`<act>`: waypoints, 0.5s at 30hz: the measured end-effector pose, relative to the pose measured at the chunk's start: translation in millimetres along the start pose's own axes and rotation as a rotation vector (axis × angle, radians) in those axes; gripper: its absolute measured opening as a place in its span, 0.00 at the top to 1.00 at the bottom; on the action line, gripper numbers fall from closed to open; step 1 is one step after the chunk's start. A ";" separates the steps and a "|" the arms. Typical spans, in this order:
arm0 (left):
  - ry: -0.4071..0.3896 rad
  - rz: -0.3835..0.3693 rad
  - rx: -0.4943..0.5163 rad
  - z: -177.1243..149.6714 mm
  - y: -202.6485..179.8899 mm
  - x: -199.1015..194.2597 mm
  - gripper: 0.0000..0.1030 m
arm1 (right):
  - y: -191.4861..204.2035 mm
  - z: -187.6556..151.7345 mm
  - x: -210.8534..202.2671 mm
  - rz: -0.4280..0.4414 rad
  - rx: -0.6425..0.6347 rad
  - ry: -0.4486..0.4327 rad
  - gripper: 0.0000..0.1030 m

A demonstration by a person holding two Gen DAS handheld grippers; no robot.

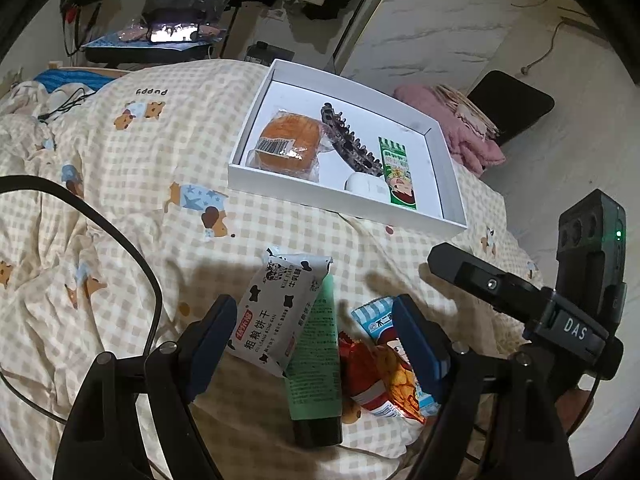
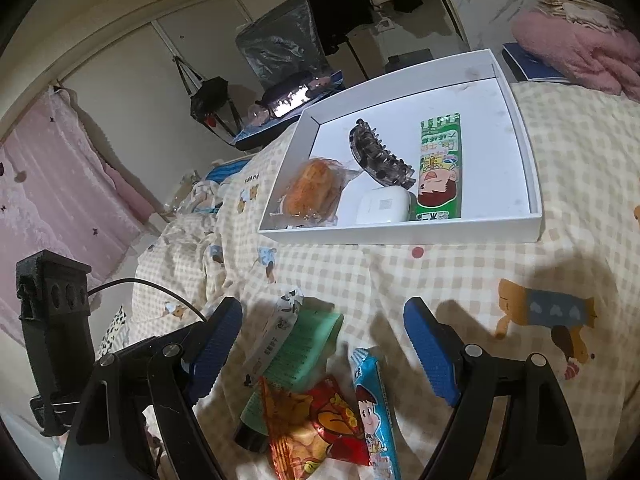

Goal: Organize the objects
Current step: 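Lower the left gripper onto the white cow-print biscuit packet and close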

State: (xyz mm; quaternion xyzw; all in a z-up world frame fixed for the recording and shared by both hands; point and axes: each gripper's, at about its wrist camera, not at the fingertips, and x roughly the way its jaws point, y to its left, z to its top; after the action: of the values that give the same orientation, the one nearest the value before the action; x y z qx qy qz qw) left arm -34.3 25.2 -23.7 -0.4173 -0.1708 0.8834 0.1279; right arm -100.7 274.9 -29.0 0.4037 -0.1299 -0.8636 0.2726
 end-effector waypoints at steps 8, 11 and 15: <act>0.018 0.001 -0.010 0.1 2.3 3.8 0.22 | -2.7 -0.4 0.1 0.002 0.009 0.002 0.18; 0.040 0.009 -0.004 0.9 1.0 8.2 0.40 | -2.4 -0.1 0.4 0.002 0.008 0.001 0.18; 0.092 0.002 -0.004 3.1 1.6 21.2 0.45 | -4.5 0.4 0.9 0.001 0.022 -0.003 0.18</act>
State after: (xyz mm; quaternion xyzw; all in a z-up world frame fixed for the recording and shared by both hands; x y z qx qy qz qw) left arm -49.9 30.9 -37.2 -0.4579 -0.1662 0.8630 0.1339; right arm -103.1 278.1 -31.3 0.4051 -0.1402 -0.8626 0.2685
